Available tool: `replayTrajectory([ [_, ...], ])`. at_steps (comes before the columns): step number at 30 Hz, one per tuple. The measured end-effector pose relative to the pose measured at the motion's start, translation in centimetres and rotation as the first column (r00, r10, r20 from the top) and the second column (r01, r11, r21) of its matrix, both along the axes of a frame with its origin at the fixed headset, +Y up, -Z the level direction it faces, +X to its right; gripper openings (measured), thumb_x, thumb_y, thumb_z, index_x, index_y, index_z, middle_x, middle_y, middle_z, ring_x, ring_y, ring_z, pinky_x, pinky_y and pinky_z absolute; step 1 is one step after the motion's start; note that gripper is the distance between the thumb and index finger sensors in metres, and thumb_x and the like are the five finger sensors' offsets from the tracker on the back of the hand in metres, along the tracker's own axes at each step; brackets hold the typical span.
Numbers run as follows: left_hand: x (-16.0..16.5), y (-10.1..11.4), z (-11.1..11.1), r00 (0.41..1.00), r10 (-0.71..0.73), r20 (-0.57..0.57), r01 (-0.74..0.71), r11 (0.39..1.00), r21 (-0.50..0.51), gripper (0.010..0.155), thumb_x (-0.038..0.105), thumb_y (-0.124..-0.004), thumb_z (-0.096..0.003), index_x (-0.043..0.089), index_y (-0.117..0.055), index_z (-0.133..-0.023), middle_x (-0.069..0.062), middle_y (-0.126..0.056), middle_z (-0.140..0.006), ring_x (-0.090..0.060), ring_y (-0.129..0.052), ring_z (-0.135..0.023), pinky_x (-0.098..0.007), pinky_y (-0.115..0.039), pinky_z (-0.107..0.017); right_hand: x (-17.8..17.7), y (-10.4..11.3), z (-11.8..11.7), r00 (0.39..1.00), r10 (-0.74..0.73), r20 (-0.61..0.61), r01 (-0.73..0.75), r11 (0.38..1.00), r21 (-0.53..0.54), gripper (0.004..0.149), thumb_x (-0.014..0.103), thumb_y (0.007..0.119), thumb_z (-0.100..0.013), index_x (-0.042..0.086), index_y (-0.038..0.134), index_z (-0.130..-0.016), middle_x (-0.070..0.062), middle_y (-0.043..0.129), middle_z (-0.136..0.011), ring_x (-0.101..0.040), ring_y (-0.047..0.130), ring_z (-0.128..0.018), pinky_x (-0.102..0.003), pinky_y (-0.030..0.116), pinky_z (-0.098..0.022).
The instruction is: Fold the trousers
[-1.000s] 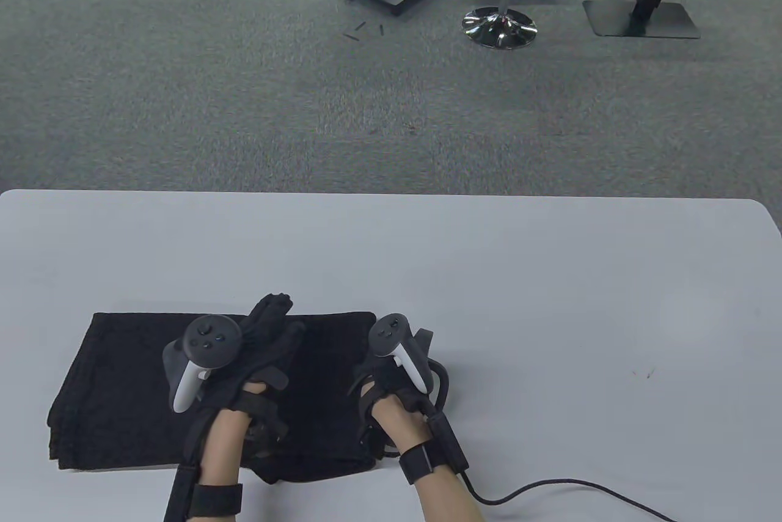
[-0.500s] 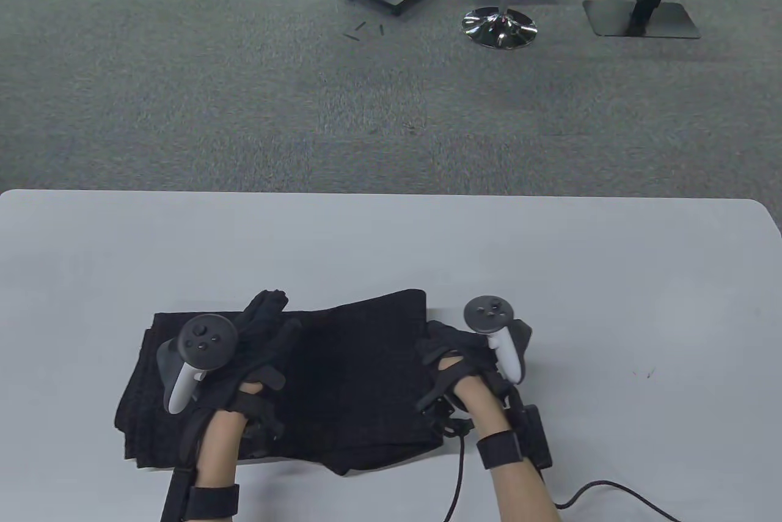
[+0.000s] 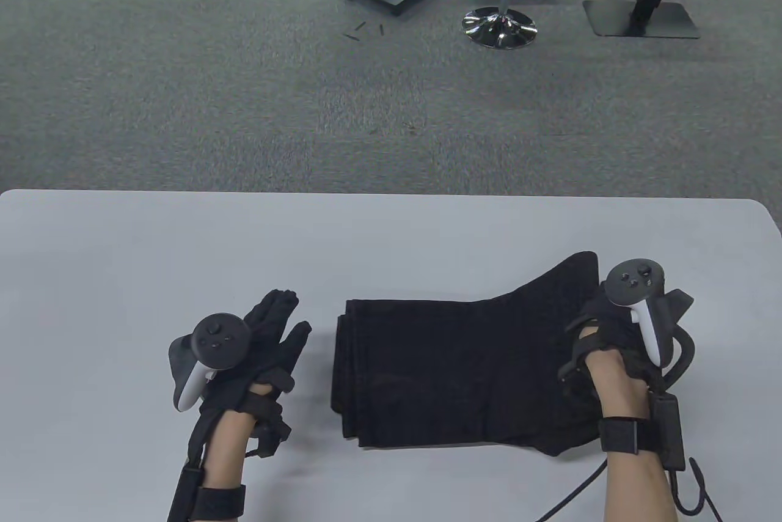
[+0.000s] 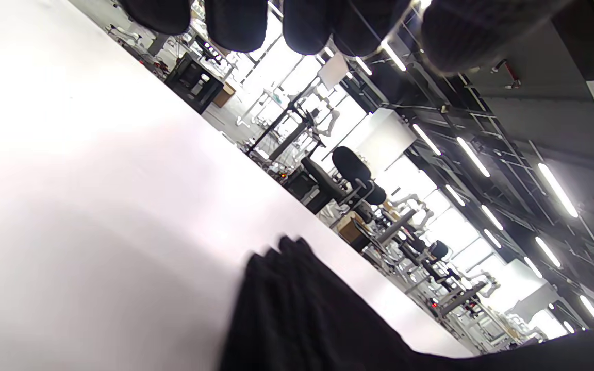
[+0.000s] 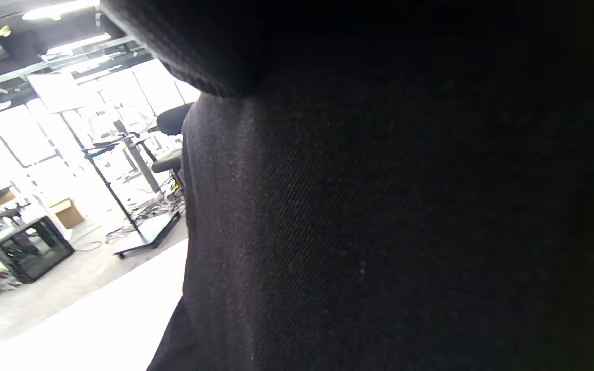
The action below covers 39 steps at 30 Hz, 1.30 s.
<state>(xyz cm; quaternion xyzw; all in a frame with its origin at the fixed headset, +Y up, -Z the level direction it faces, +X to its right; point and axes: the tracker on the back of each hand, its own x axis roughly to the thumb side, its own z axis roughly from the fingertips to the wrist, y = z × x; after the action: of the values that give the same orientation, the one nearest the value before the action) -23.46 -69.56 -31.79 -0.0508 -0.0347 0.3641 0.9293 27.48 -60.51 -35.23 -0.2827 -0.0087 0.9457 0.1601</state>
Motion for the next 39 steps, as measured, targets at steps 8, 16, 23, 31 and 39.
replayTrajectory([
  [8, 0.0, 0.2, 0.2, 1.000, 0.016, 0.004, -0.016, 1.000, 0.011, 0.069, 0.063, -0.065, -0.0583, 0.037, -0.043, -0.118, 0.010, -0.040, -0.124, -0.034, -0.046, -0.119, -0.062, -0.047, -0.082, -7.8, 1.1, -0.8, 0.864, -0.449, -0.229, 0.448, 0.892, -0.059, 0.057, 0.033, 0.078, -0.050, 0.014, 0.058, -0.099, -0.005, 0.086, -0.078, -0.026, 0.090, -0.062, -0.051, 0.076, -0.051],
  [16, 0.2, 0.1, 0.1, 1.000, 0.005, 0.010, -0.005, 1.000, 0.005, 0.069, 0.063, -0.065, -0.0583, 0.037, -0.043, -0.118, 0.010, -0.039, -0.124, -0.034, -0.046, -0.119, -0.062, -0.047, -0.082, -16.9, -3.0, -1.8, 0.787, -0.518, -0.335, 0.499, 0.854, -0.149, 0.056, 0.031, 0.077, -0.050, 0.013, 0.058, -0.099, -0.007, 0.086, -0.079, -0.027, 0.090, -0.062, -0.052, 0.076, -0.051],
  [23, 0.3, 0.0, 0.1, 1.000, 0.008, 0.009, -0.008, 1.000, 0.000, 0.069, 0.063, -0.065, -0.0582, 0.037, -0.043, -0.118, 0.010, -0.039, -0.124, -0.034, -0.046, -0.119, -0.062, -0.047, -0.082, -21.3, -6.0, -2.2, 0.720, -0.572, -0.394, 0.516, 0.820, -0.248, 0.056, 0.031, 0.075, -0.051, 0.015, 0.054, -0.101, -0.005, 0.082, -0.085, -0.029, 0.089, -0.068, -0.053, 0.074, -0.054],
  [31, 0.6, -0.6, 0.0, 1.000, -0.004, 0.017, 0.005, 1.000, -0.019, 0.069, 0.063, -0.065, -0.0581, 0.037, -0.043, -0.118, 0.010, -0.039, -0.124, -0.034, -0.046, -0.119, -0.062, -0.047, -0.082, -22.9, -8.3, -1.4, 0.775, -0.381, -0.505, 0.242, 0.916, -0.321, 0.064, 0.043, 0.074, -0.051, 0.024, 0.046, -0.105, -0.008, 0.060, -0.108, -0.040, 0.065, -0.096, -0.061, 0.056, -0.070],
  [39, 0.8, -1.1, -0.2, 0.999, -0.044, 0.011, 0.044, 0.999, -0.030, 0.070, 0.064, -0.065, -0.0581, 0.037, -0.042, -0.118, 0.010, -0.038, -0.124, -0.034, -0.044, -0.120, -0.063, -0.045, -0.082, -25.2, -14.4, -0.3, 0.770, -0.224, -0.597, 0.018, 0.943, -0.332, 0.087, 0.070, 0.066, -0.045, 0.039, 0.009, -0.103, 0.004, -0.006, -0.112, -0.035, -0.001, -0.108, -0.066, 0.016, -0.076],
])
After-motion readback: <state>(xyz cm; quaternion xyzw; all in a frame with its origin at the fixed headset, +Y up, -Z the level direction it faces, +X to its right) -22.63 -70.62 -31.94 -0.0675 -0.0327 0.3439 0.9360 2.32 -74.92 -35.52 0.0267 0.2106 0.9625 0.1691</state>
